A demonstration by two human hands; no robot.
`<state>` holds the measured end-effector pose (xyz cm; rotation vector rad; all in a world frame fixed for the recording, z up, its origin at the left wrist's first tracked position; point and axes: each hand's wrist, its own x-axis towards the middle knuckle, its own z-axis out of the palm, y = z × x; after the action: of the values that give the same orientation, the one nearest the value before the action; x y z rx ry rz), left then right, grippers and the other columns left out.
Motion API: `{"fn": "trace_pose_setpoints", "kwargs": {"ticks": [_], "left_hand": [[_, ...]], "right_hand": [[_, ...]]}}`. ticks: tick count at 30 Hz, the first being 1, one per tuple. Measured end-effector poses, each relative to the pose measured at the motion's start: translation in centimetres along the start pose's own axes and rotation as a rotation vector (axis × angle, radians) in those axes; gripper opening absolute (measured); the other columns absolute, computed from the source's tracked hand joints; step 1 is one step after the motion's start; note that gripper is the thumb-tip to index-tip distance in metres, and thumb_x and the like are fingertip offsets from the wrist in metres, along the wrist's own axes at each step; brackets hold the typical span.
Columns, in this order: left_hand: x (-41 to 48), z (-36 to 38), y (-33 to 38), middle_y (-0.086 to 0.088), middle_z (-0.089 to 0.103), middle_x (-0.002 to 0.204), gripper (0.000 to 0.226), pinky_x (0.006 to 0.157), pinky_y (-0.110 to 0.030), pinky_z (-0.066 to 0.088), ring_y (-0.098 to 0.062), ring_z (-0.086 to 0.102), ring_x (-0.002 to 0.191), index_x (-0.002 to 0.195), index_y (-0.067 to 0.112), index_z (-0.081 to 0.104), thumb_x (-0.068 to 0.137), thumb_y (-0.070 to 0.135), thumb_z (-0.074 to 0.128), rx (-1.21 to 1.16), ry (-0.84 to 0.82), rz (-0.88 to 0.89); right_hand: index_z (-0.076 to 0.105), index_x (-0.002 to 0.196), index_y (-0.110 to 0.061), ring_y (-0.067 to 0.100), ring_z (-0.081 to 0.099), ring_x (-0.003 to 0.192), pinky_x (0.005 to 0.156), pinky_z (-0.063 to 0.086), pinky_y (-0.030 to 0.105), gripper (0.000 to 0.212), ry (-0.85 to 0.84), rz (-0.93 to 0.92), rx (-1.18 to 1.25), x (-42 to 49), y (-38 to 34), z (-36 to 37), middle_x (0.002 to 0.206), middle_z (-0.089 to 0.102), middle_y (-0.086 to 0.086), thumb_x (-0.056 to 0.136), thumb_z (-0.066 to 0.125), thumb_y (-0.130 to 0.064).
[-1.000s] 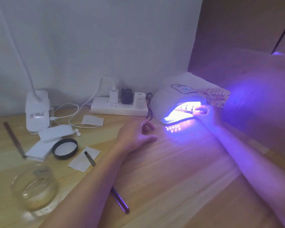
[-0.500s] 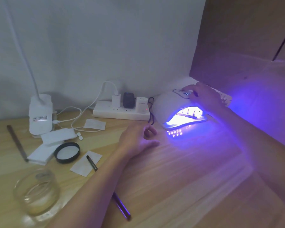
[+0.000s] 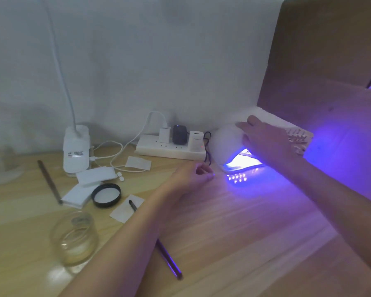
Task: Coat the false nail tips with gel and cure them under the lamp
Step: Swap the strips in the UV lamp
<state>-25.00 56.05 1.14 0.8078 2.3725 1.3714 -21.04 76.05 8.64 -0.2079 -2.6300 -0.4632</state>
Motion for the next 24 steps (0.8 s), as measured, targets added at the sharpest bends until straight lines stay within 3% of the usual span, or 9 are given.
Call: {"fn": "trace_pose_setpoints", "kwargs": {"ticks": [3,6,9,11,13,16,19,21,24], "left_hand": [[-1.0,-0.6,2.4,-0.005,0.059,0.092,0.019,0.054,-0.007,0.039,-0.008,0.053,0.068,0.108,0.006,0.062,0.103,0.018,0.049,-0.307,0.104,-0.056],[-2.4,-0.7,5.1,-0.008,0.062,0.085,0.024,0.053,-0.016,0.044,-0.010,0.056,0.060,0.103,0.001,0.065,0.103,0.012,0.043,-0.306,0.189,0.036],[-5.1,-1.3,6.9,-0.009,0.066,0.098,0.017,0.068,-0.034,0.048,-0.027,0.061,0.084,0.103,0.010,0.064,0.098,0.010,0.047,0.233,0.202,0.182],[-8.1,-2.4,7.6,-0.003,0.062,0.105,0.017,0.059,-0.033,0.037,-0.028,0.060,0.091,0.108,0.016,0.055,0.092,0.013,0.058,0.669,0.242,0.270],[-11.7,-4.2,7.4,-0.001,0.056,0.109,0.023,0.053,-0.031,0.025,-0.027,0.059,0.094,0.113,0.017,0.050,0.090,0.018,0.057,0.902,0.312,0.375],[-17.7,-7.7,5.0,0.003,0.055,0.117,0.029,0.064,-0.034,0.042,-0.022,0.058,0.101,0.125,0.022,0.052,0.099,0.028,0.041,0.967,0.404,0.500],[-24.0,-12.2,2.1,0.017,0.055,0.117,0.037,0.068,-0.029,0.049,-0.007,0.058,0.092,0.127,0.032,0.054,0.100,0.041,0.031,0.756,0.398,0.414],[-27.1,-15.3,-0.4,0.025,0.053,0.109,0.031,0.063,-0.022,0.046,-0.002,0.058,0.083,0.121,0.036,0.058,0.096,0.043,0.039,0.708,0.448,0.312],[-30.4,-20.3,-5.4,0.020,0.055,0.099,0.021,0.065,-0.023,0.047,-0.002,0.057,0.078,0.111,0.036,0.061,0.090,0.038,0.057,0.684,0.559,0.132]], "right_hand": [[0.066,0.104,-0.025,0.018,0.061,0.069,0.057,0.046,0.033,0.018,0.123,-0.107,0.429,-5.9,-4.5,-0.1,0.093,0.059,-0.007,0.094,0.054,-0.015],[0.057,0.089,-0.026,-0.004,0.051,0.065,0.057,0.039,0.013,0.014,0.150,-0.197,0.616,-9.1,-7.0,-1.3,0.074,0.050,-0.013,0.086,0.058,-0.012],[0.045,0.073,-0.021,0.003,0.042,0.054,0.045,0.030,0.020,0.035,0.202,-0.225,0.644,-9.6,-8.4,-3.2,0.058,0.033,-0.015,0.075,0.070,0.003],[0.042,0.065,-0.020,0.006,0.028,0.046,0.040,0.027,0.023,0.046,0.257,-0.281,0.596,-9.6,-9.3,-4.7,0.054,0.033,-0.016,0.066,0.077,0.009],[0.049,0.057,-0.013,0.014,0.037,0.043,0.037,0.034,0.027,0.033,0.319,-0.397,0.588,-9.8,-10.7,-6.1,0.054,0.047,-0.006,0.069,0.076,0.002],[0.058,0.062,-0.012,0.019,0.048,0.048,0.041,0.042,0.025,0.021,0.370,-0.601,0.685,-10.2,-14.3,-8.1,0.059,0.055,0.001,0.081,0.053,-0.018],[0.060,0.079,-0.028,0.009,0.045,0.060,0.048,0.031,0.020,0.013,0.273,-0.750,0.718,-10.1,-18.9,-11.0,0.069,0.056,-0.010,0.085,0.051,-0.021],[0.067,0.089,-0.035,0.005,0.044,0.066,0.049,0.030,0.017,0.016,0.176,-0.787,0.722,-9.7,-22.4,-13.0,0.075,0.061,-0.015,0.088,0.054,-0.026],[0.066,0.106,-0.039,0.004,0.050,0.072,0.052,0.035,0.021,0.017,0.002,-0.767,0.663,-7.8,-27.9,-15.0,0.084,0.060,-0.017,0.094,0.055,-0.034]]}}
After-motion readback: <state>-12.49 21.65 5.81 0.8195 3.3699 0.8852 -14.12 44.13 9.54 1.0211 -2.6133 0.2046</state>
